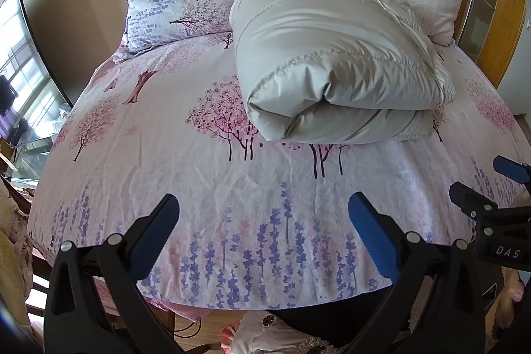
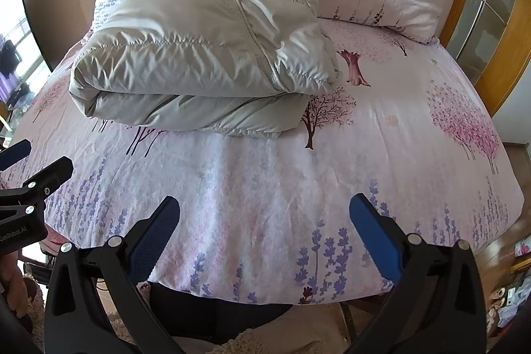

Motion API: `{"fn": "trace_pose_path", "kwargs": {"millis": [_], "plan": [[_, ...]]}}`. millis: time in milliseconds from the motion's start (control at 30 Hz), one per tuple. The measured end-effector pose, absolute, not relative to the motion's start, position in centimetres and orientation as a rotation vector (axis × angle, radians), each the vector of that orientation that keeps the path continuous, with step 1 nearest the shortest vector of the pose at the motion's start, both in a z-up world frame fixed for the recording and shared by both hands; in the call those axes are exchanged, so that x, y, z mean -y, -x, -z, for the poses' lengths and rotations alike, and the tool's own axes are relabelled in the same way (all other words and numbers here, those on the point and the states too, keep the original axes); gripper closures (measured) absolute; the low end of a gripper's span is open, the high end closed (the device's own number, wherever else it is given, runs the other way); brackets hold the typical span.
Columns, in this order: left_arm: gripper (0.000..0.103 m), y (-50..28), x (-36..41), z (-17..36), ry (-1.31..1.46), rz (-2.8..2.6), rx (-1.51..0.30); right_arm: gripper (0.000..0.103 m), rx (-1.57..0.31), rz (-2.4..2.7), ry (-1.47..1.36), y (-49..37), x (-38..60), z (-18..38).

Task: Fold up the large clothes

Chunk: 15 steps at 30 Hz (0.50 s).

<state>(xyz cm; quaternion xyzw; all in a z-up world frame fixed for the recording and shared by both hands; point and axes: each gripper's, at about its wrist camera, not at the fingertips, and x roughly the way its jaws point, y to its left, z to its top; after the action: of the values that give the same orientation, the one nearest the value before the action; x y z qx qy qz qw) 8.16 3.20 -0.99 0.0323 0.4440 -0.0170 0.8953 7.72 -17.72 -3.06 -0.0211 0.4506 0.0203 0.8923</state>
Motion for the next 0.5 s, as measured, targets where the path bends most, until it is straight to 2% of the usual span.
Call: {"fn": "trace_pose_path", "kwargs": {"millis": [500], "plan": [[0.002,-8.22,-3.13,1.18,-0.065,0.036,-0.925,0.001,-0.944,-0.045,0.035,-7.84,17.73,3.3]]}}
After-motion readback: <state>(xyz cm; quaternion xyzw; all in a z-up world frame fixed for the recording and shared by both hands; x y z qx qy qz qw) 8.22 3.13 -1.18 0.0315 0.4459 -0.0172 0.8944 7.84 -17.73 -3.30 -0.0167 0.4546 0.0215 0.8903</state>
